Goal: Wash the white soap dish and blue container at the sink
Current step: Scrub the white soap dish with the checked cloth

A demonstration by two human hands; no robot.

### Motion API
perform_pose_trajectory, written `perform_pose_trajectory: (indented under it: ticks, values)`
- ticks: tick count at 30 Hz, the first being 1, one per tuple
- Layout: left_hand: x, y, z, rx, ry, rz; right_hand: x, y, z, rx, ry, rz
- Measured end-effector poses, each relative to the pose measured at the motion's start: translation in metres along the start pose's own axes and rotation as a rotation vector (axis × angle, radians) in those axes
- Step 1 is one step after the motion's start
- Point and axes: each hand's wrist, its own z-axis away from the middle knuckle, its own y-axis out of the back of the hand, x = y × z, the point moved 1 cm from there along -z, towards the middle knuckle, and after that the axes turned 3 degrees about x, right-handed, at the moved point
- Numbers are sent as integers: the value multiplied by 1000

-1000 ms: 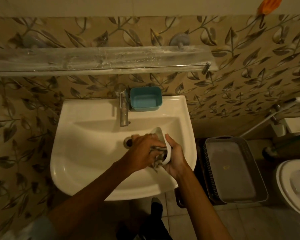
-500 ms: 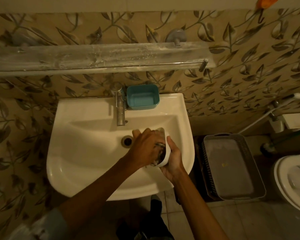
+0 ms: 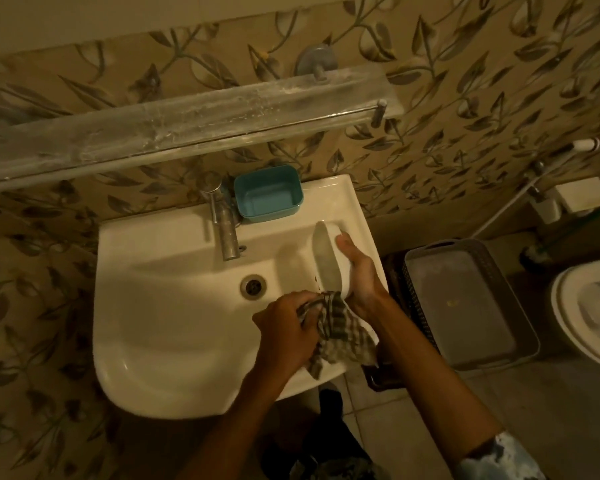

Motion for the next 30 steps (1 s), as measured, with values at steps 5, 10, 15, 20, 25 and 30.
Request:
perform_pose_trajectory:
  ticks: [5,10,15,20,25,30]
  values:
    - [19,23,-27,114,2,190,24,-16,20,-81,-93,-67]
    - [16,46,-63,379,318,200,42,-42,37,-138,87,38]
    - [21,44,-48,367,220,200,36,-42,38,-129,147,118]
    - [16,35,-22,147,25,255,25,-34,33,-159,194,107]
    - [8,43,-32,215,-173,30,36,-37,43,-161,34,-17]
    - [17,45,-50,320,-104,-265,24,-43,41,-147,235,147]
